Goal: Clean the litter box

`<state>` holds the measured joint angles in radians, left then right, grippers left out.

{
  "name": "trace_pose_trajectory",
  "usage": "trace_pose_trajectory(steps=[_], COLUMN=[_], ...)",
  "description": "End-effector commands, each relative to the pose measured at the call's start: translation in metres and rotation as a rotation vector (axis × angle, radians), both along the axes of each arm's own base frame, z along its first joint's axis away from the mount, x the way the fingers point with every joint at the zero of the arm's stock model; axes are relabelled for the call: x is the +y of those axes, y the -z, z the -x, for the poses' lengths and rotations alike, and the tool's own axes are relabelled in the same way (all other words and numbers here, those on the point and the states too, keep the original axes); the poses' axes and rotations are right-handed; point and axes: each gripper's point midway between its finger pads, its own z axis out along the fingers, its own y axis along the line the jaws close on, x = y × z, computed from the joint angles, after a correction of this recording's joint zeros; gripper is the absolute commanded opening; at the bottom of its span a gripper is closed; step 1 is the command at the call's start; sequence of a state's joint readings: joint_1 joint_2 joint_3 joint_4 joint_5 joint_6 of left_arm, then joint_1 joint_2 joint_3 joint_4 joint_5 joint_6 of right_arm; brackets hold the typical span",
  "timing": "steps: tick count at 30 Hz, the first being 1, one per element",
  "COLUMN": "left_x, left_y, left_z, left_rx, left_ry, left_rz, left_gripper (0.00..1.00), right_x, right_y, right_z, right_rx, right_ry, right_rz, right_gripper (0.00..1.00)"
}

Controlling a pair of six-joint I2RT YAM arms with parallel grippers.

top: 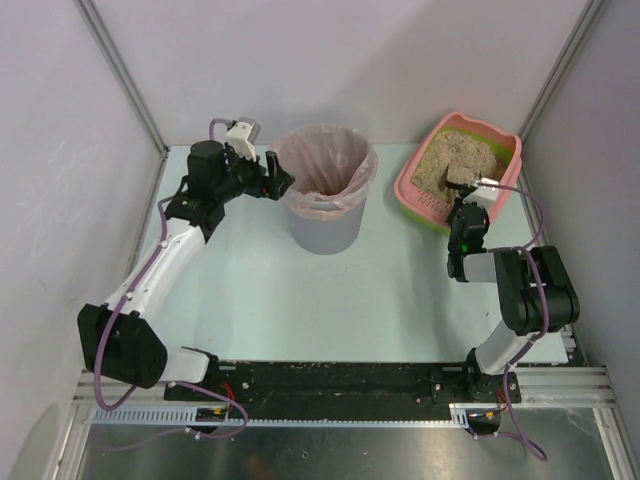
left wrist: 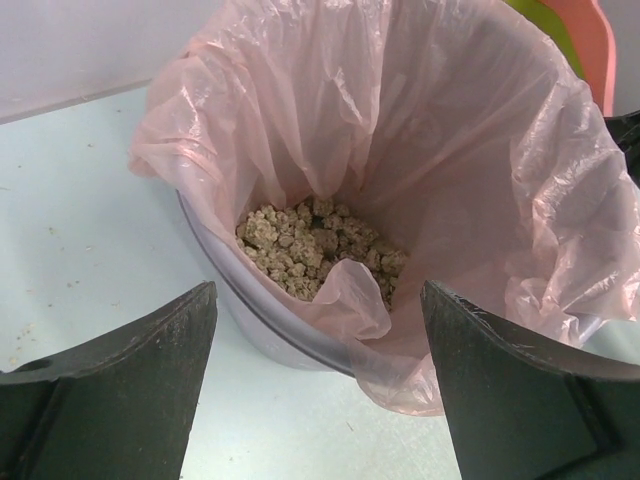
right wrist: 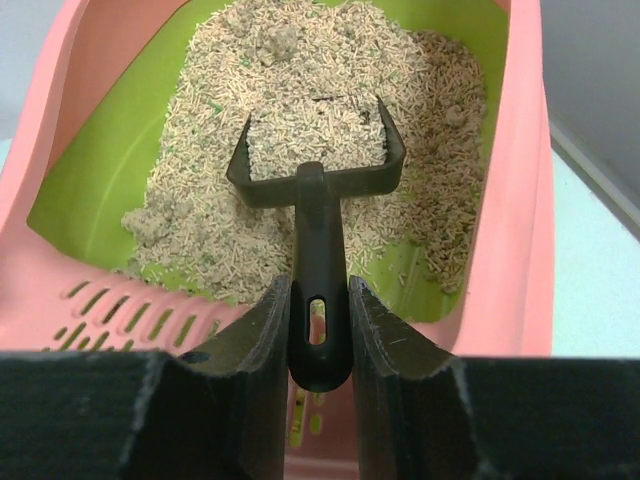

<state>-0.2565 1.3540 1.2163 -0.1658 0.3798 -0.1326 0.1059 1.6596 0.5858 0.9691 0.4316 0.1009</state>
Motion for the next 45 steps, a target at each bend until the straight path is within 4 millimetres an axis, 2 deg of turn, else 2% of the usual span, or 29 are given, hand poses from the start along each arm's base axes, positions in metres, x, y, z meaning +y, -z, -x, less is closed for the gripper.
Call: trace_pose_trajectory(steps=[1, 2, 5, 6, 8, 9, 10, 11, 13, 14, 17, 19, 20, 22, 23, 25, 27, 28, 30, 31, 34, 35, 38, 40, 42, 43, 44, 45], left_x=[0.011, 0.015, 0.024, 0.024, 0.024, 0.024, 0.024, 0.024, 0.028, 0.03, 0.033, 0.035, 0.037, 0.041, 0.045, 0.051, 0.056, 0.059, 0.061, 0.061, 0.061, 0.061, 0.061, 0.06, 0.059, 0.059, 0.058, 0.058], left_y=[-0.046, -0.051, -0.062, -0.061, -0.058, -0.054, -0.052, -0.049, -0.041, -0.04, -0.038, -0.035, -0.035, -0.03, -0.028, -0.023, -0.02, -0.02, -0.02, -0.021, -0.023, -0.022, -0.027, -0.029, -0.03, -0.029, -0.029, -0.029], left_z=[-0.001, -0.001, 0.001, 0.002, 0.001, 0.002, 0.002, 0.002, 0.004, 0.005, 0.013, 0.021, 0.023, 0.028, 0.028, 0.028, 0.026, 0.024, 0.019, 0.018, 0.011, 0.008, 0.004, 0.001, -0.003, -0.003, -0.004, -0.006], left_rx=[-0.119, -0.13, -0.143, -0.131, -0.105, -0.09, -0.083, -0.077, -0.055, -0.048, -0.034, -0.021, -0.016, -0.001, 0.003, 0.015, 0.017, 0.014, 0.01, 0.008, 0.008, 0.014, 0.004, 0.006, 0.007, 0.01, 0.01, 0.012], left_ry=[-0.085, -0.105, -0.159, -0.161, -0.155, -0.152, -0.148, -0.143, -0.153, -0.162, -0.16, -0.147, -0.148, -0.156, -0.166, -0.192, -0.206, -0.216, -0.224, -0.224, -0.224, -0.224, -0.224, -0.224, -0.223, -0.224, -0.223, -0.221], left_rz=[0.024, 0.028, 0.046, 0.053, 0.065, 0.06, 0.054, 0.042, 0.026, 0.027, 0.046, 0.055, 0.059, 0.053, 0.048, 0.035, 0.021, 0.015, 0.004, 0.001, 0.0, -0.001, 0.001, 0.003, 0.005, 0.005, 0.007, 0.006], left_gripper=[0.88, 0.89, 0.93, 0.94, 0.94, 0.94, 0.94, 0.94, 0.94, 0.94, 0.95, 0.95, 0.96, 0.96, 0.96, 0.98, 1.0, 1.0, 0.99, 1.0, 1.0, 1.0, 1.0, 1.0, 0.99, 1.0, 0.99, 0.99], right_x=[-0.003, -0.001, 0.002, 0.005, 0.008, 0.01, 0.011, 0.012, 0.012, 0.013, 0.011, 0.01, 0.01, 0.003, 0.0, -0.007, -0.008, -0.008, -0.01, -0.011, -0.013, -0.023, -0.025, -0.027, -0.025, -0.024, -0.022, -0.021], right_y=[-0.012, -0.021, -0.033, -0.046, -0.049, -0.056, -0.05, -0.064, -0.075, -0.091, -0.114, -0.103, -0.117, -0.107, -0.114, -0.093, -0.088, -0.077, -0.07, -0.057, -0.047, -0.036, -0.027, -0.031, -0.021, -0.025, -0.014, -0.012], right_z=[-0.014, -0.017, -0.013, -0.016, -0.008, -0.007, 0.001, 0.007, 0.019, 0.024, 0.03, 0.039, 0.035, 0.036, 0.032, 0.032, 0.03, 0.026, 0.021, 0.016, 0.006, 0.004, -0.009, -0.02, -0.029, -0.036, -0.038, -0.041], right_rx=[0.003, 0.0, 0.053, 0.043, 0.1, 0.108, 0.162, 0.148, 0.163, 0.127, 0.113, 0.208, 0.2, 0.268, 0.268, 0.371, 0.432, 0.475, 0.506, 0.546, 0.589, 0.615, 0.63, 0.61, 0.632, 0.623, 0.655, 0.664], right_ry=[0.037, 0.034, 0.033, 0.019, 0.017, 0.011, 0.013, 0.018, 0.042, 0.05, 0.069, 0.093, 0.095, 0.114, 0.109, 0.127, 0.124, 0.118, 0.112, 0.101, 0.082, 0.095, 0.07, 0.047, 0.013, -0.001, -0.014, -0.019], right_rz=[-0.072, -0.083, -0.111, -0.123, -0.145, -0.155, -0.154, -0.16, -0.163, -0.191, -0.231, -0.233, -0.238, -0.255, -0.27, -0.294, -0.276, -0.251, -0.238, -0.226, -0.237, -0.251, -0.273, -0.276, -0.265, -0.263, -0.265, -0.267], right_gripper=[0.29, 0.45, 0.59, 0.62, 0.71, 0.72, 0.74, 0.75, 0.76, 0.76, 0.75, 0.75, 0.75, 0.75, 0.75, 0.75, 0.74, 0.74, 0.73, 0.73, 0.72, 0.72, 0.72, 0.71, 0.7, 0.69, 0.68, 0.68])
